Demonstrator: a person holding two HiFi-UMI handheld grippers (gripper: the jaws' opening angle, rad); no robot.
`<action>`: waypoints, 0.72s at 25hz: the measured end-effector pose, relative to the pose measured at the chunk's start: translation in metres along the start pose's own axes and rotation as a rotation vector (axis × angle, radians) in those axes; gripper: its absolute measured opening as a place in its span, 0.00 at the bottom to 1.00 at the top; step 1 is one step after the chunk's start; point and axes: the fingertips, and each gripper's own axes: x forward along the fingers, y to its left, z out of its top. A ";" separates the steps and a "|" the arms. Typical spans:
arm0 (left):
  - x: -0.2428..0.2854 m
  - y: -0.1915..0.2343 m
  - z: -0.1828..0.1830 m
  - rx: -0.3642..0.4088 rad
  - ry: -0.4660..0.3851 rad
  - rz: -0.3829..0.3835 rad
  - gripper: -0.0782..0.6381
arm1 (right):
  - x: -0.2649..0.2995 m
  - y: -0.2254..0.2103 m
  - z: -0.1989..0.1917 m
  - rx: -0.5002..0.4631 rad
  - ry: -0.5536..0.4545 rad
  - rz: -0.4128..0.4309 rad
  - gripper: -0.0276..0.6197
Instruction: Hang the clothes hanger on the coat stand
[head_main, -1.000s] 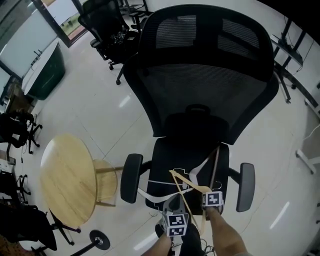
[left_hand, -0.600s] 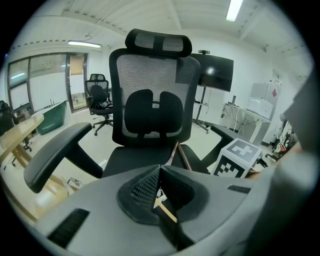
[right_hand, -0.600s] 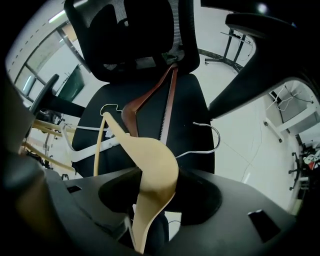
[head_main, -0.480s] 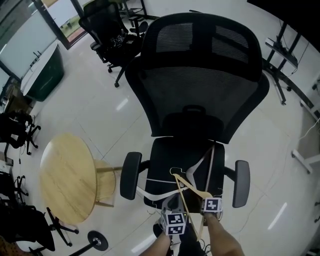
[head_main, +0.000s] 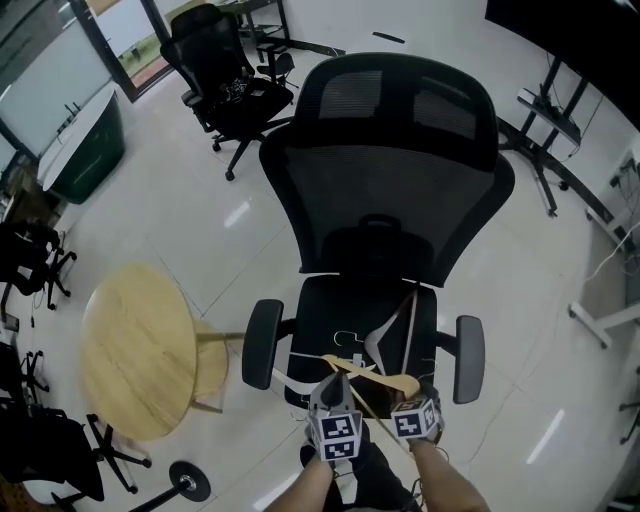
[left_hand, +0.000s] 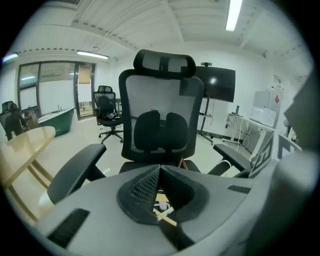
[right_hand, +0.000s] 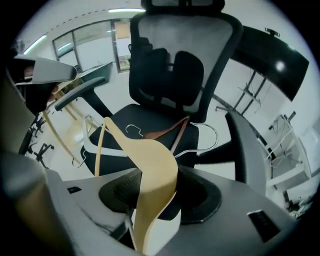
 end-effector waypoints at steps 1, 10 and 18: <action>-0.007 0.005 0.007 -0.003 -0.013 0.012 0.13 | -0.012 -0.003 0.012 -0.038 -0.033 -0.015 0.36; -0.126 0.073 0.103 -0.023 -0.192 0.181 0.13 | -0.168 0.013 0.147 -0.326 -0.382 -0.028 0.36; -0.329 0.175 0.154 -0.016 -0.414 0.418 0.12 | -0.342 0.162 0.235 -0.609 -0.692 0.053 0.36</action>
